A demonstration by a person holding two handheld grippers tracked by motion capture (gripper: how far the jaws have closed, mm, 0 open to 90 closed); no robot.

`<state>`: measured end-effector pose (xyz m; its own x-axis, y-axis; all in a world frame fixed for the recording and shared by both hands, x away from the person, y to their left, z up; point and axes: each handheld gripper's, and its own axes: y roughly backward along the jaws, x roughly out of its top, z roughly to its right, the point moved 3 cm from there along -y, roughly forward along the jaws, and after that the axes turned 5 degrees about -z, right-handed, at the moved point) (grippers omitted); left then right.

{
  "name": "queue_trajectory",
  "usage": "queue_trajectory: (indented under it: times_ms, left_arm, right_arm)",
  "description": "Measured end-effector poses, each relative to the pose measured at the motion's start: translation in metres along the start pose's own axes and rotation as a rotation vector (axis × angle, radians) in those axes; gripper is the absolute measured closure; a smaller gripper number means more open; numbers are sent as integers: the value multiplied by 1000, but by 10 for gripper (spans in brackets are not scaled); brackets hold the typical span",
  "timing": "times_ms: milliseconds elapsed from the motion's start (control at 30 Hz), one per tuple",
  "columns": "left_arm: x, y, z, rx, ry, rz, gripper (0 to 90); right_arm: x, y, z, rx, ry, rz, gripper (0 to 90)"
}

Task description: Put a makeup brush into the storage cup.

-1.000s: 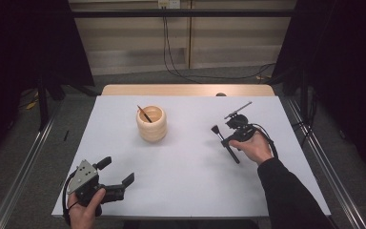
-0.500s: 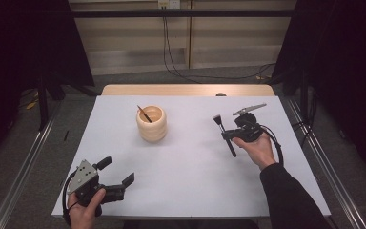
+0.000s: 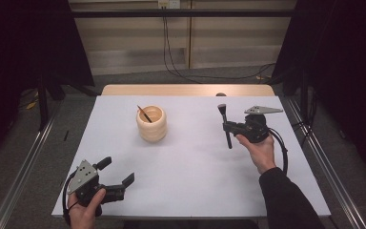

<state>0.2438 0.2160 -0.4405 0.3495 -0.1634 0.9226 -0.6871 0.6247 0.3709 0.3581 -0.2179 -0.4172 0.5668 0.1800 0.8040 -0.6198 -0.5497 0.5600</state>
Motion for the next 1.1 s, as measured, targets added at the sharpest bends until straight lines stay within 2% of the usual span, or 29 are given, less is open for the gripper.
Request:
queue_trajectory:
  times_ms: [233,500,633,700,867,1100]
  left_arm:
    - [0,0,0,4,-4,1,18]
    - [0,0,0,1,-1,4,19]
    - [0,0,0,4,2,3,20]
    - [0,0,0,3,-1,2,19]
    - [1,0,1,-1,-1,4,19]
    - [1,0,2,-10,-8,9,19]
  right_arm:
    - [-1,10,1,17,-2,97,789]
    - [-3,19,3,20,-8,159,789]
    - [-3,26,1,42,-6,179,789]
    - [-4,29,1,32,6,169,789]
    - [-9,33,-3,55,6,176,789]
    - [-15,34,-12,110,2,186,789]
